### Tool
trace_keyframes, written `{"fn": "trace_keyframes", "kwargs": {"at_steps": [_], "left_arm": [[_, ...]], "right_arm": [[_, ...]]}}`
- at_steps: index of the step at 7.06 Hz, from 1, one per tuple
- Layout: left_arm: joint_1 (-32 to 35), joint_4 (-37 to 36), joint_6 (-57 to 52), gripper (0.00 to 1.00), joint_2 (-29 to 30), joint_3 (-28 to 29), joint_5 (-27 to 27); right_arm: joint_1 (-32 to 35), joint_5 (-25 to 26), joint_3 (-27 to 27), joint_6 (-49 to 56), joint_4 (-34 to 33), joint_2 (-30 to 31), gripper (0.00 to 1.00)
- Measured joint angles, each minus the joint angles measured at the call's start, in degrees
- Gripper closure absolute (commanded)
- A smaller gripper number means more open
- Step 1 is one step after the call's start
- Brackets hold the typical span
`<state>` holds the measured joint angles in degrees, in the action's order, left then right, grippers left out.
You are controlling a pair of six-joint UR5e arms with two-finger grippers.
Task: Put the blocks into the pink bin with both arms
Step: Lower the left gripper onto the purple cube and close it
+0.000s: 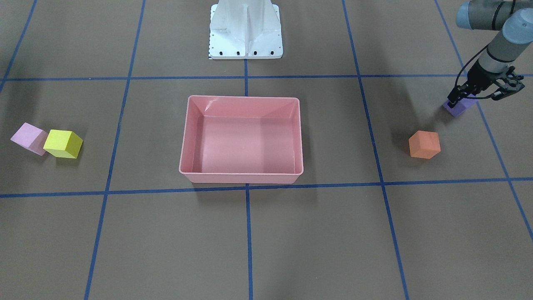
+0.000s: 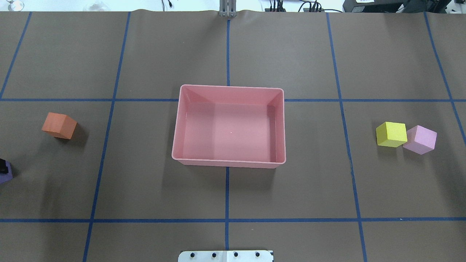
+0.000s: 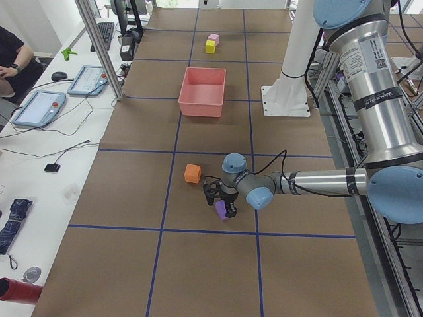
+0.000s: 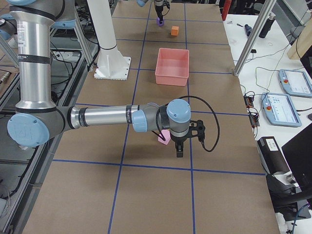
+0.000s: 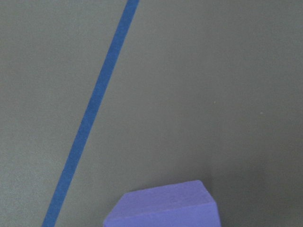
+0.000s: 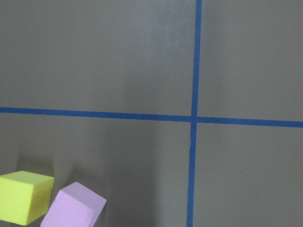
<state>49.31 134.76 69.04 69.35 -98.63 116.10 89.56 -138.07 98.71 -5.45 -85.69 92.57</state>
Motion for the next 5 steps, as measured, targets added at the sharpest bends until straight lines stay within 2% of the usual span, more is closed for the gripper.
{"fn": "trace_keyframes", "kwargs": {"at_steps": [3, 5], "left_arm": [[3.5, -1.4, -0.2, 1.00, -2.7, -8.0, 4.3], [8.3, -10.3, -0.5, 1.00, 2.3, -12.9, 6.8]], "right_arm": [[-0.3, -0.1, 0.5, -0.2, 0.0, -0.7, 0.00], [-2.3, 0.2, 1.4, -1.6, -0.1, -2.5, 0.00]]}}
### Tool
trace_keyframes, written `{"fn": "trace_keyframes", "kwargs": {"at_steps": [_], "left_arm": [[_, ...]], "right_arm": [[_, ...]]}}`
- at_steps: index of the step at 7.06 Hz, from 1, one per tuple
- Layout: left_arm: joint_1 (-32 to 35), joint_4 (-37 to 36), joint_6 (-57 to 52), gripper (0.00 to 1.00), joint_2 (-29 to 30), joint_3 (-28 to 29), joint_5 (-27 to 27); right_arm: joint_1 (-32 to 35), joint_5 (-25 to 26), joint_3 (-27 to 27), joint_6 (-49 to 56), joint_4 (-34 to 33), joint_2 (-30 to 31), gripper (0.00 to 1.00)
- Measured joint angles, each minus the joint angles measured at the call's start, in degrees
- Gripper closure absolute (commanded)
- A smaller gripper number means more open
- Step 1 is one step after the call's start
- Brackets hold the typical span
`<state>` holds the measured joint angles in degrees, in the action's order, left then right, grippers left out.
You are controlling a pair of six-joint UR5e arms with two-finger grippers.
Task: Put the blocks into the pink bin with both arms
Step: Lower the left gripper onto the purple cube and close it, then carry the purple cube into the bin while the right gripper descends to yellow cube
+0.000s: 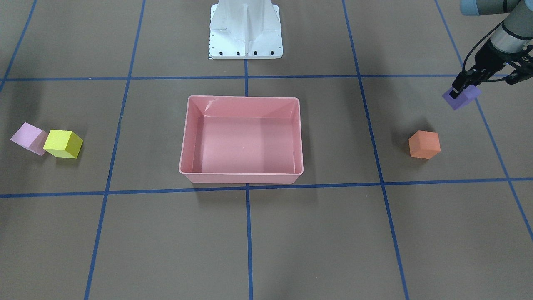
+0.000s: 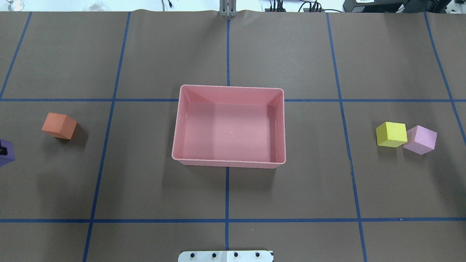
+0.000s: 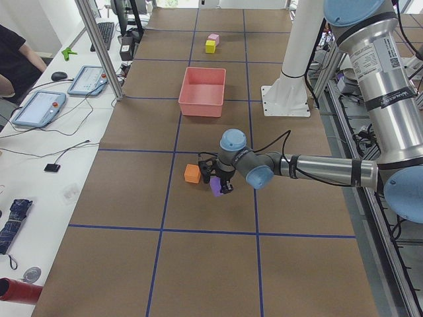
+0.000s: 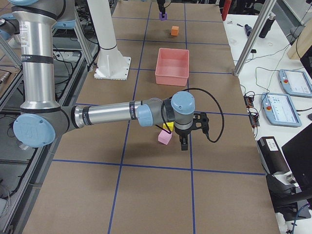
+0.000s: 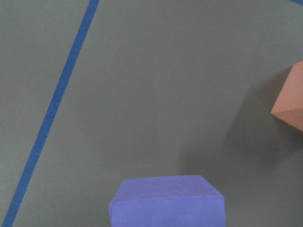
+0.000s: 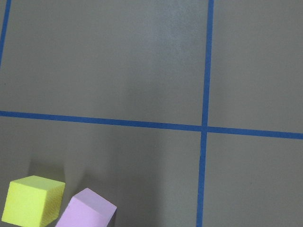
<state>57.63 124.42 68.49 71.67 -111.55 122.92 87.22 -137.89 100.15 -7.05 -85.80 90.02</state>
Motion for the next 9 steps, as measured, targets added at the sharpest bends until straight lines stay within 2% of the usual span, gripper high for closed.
{"fn": "trace_keyframes", "kwargs": {"at_steps": [2, 3, 4, 6, 8, 9], "left_arm": [[1.6, -18.1, 0.3, 1.00, 14.1, -4.0, 0.5], [1.2, -26.1, 2.1, 1.00, 21.8, -4.7, 0.4], [-0.5, -31.0, 6.7, 1.00, 28.6, -4.6, 0.2], [-7.8, -37.0, 18.0, 1.00, 41.4, -3.2, -2.2], [-16.3, -42.8, 27.5, 1.00, 56.8, 3.9, -9.1], [-19.1, -43.7, 30.6, 1.00, 62.1, 7.7, -11.4]], "right_arm": [[-1.7, -1.3, 0.7, -0.9, 0.1, -1.1, 0.00], [-2.0, -3.7, 0.6, -1.5, 0.1, -1.0, 0.00], [-2.4, -5.9, 0.5, -4.2, 0.2, -0.7, 0.00], [-5.1, -7.1, 0.3, -15.1, 0.5, -0.6, 0.01], [-8.8, -6.5, -1.4, -21.3, 0.7, -0.8, 0.01], [-10.6, -5.1, -2.7, -22.1, 0.7, -1.4, 0.01]]}}
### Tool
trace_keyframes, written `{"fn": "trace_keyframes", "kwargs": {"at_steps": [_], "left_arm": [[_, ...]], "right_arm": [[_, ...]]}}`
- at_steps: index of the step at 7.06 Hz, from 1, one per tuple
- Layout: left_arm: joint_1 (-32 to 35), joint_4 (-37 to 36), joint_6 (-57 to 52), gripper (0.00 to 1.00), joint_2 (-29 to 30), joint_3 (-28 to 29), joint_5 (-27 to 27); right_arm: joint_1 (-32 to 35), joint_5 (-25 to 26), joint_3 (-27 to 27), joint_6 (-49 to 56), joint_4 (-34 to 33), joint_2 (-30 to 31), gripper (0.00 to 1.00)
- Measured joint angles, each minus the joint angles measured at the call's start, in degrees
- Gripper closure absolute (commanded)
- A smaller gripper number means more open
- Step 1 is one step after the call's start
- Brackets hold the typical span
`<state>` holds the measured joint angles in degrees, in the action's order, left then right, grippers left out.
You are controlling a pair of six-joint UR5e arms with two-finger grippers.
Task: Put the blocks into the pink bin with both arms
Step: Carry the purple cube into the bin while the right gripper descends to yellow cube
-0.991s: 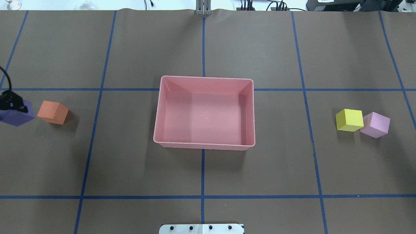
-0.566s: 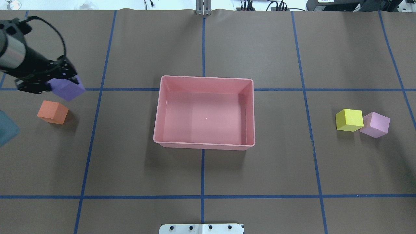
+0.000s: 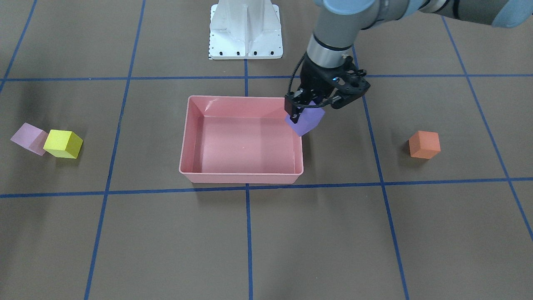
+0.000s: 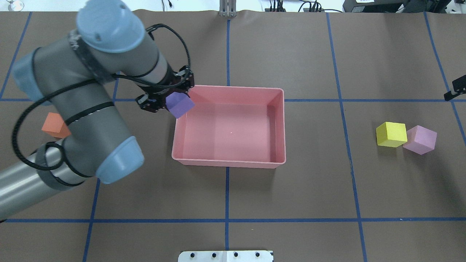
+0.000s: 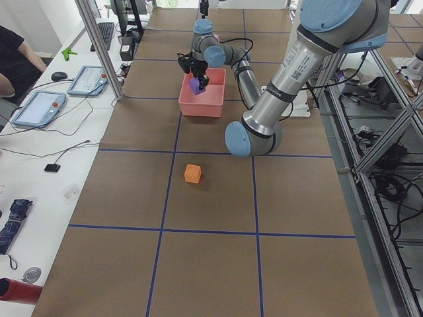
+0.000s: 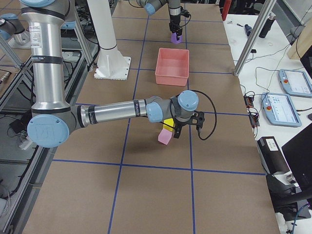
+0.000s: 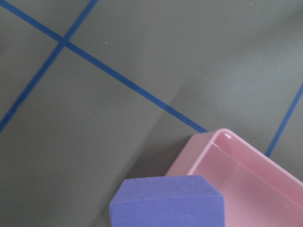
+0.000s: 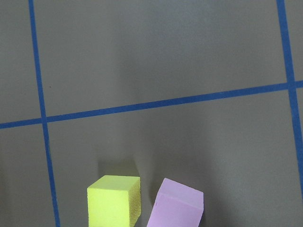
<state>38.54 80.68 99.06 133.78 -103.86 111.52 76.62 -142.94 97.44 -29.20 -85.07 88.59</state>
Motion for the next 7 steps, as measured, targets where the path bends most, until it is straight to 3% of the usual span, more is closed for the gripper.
{"fn": "trace_keyframes", "kwargs": {"at_steps": [2, 7], "left_arm": [[-3.0, -0.3, 2.4, 1.00, 4.1, 3.2, -2.4], [-3.9, 0.1, 2.7, 1.00, 4.8, 3.9, -2.9]], "right_arm": [[-5.2, 3.9, -1.0, -1.9, 0.2, -3.0, 0.01], [-15.5, 8.2, -2.0, -2.6, 2.6, -6.0, 0.01]]}}
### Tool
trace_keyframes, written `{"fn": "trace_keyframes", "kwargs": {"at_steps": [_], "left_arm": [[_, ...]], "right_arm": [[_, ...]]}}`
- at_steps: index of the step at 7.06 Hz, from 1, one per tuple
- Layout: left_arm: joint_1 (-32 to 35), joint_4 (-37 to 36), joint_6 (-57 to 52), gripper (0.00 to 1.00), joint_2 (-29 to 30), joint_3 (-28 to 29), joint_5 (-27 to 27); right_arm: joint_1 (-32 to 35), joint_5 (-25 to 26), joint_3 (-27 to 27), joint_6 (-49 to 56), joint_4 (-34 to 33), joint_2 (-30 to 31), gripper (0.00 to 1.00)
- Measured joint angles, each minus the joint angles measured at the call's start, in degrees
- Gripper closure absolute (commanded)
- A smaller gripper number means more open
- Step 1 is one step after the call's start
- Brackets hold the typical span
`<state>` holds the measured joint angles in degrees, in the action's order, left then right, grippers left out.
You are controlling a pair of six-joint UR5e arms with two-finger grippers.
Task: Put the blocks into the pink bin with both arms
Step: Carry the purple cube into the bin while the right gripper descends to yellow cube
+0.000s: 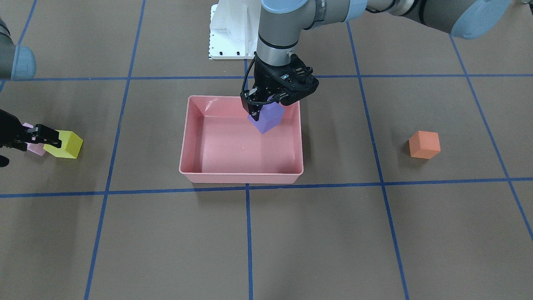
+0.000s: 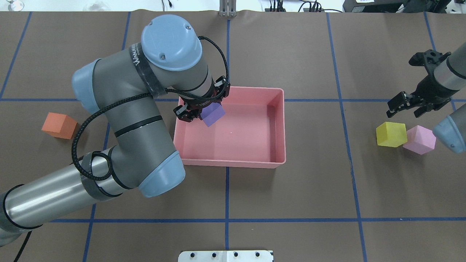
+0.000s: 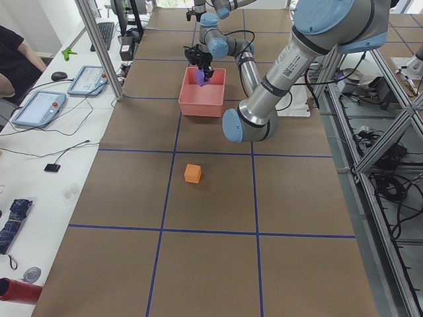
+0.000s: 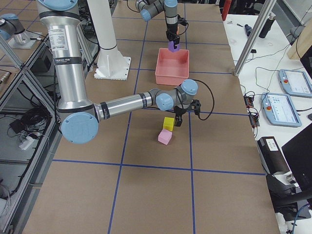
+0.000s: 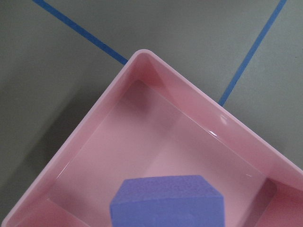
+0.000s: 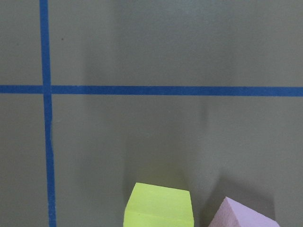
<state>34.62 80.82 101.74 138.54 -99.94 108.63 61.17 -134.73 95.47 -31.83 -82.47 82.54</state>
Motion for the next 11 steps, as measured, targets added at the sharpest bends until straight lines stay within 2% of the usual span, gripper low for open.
{"fn": "trace_keyframes", "kwargs": {"at_steps": [7, 11], "left_arm": [[-0.2, 0.0, 0.0, 1.00, 0.0, 0.0, 0.0], [-1.3, 1.1, 1.3, 1.00, 0.9, 1.8, -0.3]], "right_arm": [[-3.4, 0.8, -4.6, 0.3, 1.0, -0.4, 0.01], [-5.4, 0.5, -4.9, -0.1, 1.7, -0.3, 0.02]]}}
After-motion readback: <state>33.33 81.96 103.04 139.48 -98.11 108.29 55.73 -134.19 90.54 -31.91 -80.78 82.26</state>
